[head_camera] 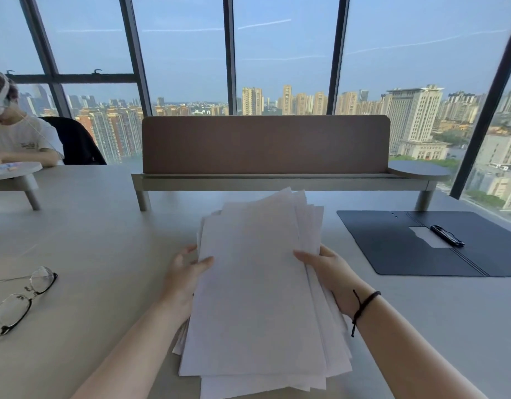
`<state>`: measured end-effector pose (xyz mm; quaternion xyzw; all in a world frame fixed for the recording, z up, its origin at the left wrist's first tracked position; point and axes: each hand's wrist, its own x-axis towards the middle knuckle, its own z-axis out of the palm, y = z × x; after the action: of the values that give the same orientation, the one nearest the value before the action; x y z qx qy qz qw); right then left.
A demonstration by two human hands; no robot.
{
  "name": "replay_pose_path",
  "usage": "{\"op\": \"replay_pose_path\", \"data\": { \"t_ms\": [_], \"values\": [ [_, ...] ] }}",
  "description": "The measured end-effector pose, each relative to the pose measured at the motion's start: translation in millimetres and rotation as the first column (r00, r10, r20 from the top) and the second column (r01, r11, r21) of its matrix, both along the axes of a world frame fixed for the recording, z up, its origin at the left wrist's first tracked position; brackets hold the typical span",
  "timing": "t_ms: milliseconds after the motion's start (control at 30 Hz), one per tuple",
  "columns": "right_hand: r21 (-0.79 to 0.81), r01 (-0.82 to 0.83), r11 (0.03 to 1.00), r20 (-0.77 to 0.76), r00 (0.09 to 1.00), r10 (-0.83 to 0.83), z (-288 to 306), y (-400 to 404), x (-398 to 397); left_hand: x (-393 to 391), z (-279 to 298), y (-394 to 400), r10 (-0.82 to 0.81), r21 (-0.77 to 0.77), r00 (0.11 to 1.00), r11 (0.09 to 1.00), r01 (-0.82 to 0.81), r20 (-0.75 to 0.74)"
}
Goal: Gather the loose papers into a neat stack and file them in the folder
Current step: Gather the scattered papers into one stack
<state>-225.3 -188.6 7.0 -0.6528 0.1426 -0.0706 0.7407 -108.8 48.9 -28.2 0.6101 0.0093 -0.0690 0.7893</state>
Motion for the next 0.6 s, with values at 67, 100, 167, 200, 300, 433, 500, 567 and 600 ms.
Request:
{"op": "replay_pose_path", "data": {
  "t_ms": [67,100,167,200,300,433,500,567,600],
  "values": [
    [-0.041,0.005,0.999,0.055,0.998,-0.003,4,2,-3,-2,6,0,-0.009,-0.078,0.999,0.997,0.005,-0.044],
    [-0.066,0.027,0.997,0.093,0.995,-0.021,8,1,-3,-2,14,1,-0.037,-0.094,0.999,0.995,0.034,-0.029],
    [-0.099,0.076,0.992,0.189,0.98,-0.056,24,3,-5,-5,38,0,-0.052,-0.029,0.994,0.998,0.056,0.101],
    [-0.128,0.105,0.986,0.255,0.964,-0.069,34,4,-5,-8,53,-2,-0.021,0.033,0.98,0.999,0.015,0.2],
    [-0.252,0.208,0.945,0.437,0.896,-0.08,63,11,-4,-20,97,-9,0.108,0.059,0.872,0.986,-0.155,0.477],
    [-0.263,0.279,0.924,0.57,0.817,-0.084,82,15,-3,-32,131,-14,0.132,-0.02,0.773,0.988,-0.152,0.62],
    [-0.204,0.269,0.941,0.58,0.808,-0.105,85,14,-7,-32,135,-12,0.105,-0.034,0.77,0.994,-0.108,0.629],
    [-0.118,0.236,0.965,0.568,0.813,-0.129,83,11,-10,-29,133,-8,0.027,0.003,0.795,0.999,-0.036,0.606],
    [-0.089,0.228,0.97,0.558,0.818,-0.141,80,10,-10,-28,131,-8,-0.024,0.035,0.811,0.999,0.004,0.584]
  ]
}}
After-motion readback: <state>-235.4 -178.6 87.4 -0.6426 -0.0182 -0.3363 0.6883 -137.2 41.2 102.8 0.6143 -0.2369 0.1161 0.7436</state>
